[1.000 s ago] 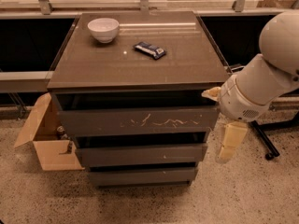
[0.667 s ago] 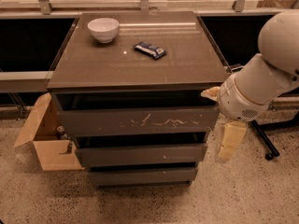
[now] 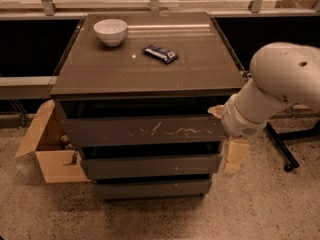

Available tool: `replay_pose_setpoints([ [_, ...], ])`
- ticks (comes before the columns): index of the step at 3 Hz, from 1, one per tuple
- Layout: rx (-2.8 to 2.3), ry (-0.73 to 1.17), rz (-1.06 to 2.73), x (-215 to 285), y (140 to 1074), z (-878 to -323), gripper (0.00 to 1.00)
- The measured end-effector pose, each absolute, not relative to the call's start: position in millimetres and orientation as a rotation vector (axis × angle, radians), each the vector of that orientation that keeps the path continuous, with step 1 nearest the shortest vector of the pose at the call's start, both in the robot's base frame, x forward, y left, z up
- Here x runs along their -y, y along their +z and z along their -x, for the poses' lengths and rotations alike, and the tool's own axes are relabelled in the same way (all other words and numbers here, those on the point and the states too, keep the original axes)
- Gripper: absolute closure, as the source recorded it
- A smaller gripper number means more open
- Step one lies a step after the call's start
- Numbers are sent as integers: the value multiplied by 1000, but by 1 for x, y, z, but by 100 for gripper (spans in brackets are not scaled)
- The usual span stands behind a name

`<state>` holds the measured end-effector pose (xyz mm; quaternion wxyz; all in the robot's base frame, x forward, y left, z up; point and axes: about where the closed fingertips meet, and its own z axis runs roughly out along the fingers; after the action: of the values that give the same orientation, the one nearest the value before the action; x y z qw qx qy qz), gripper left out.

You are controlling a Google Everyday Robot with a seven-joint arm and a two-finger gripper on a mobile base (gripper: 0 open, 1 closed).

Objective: Open top drawer

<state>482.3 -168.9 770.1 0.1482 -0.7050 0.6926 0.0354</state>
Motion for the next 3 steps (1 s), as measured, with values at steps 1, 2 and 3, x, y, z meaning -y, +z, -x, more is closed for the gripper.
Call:
replay_pose_setpoints([
  [1, -1942, 81, 2061, 170, 732, -508, 0],
  [2, -1896, 59, 2056, 171, 705, -541, 0],
  [3, -1881, 64, 2034, 174, 685, -572, 0],
])
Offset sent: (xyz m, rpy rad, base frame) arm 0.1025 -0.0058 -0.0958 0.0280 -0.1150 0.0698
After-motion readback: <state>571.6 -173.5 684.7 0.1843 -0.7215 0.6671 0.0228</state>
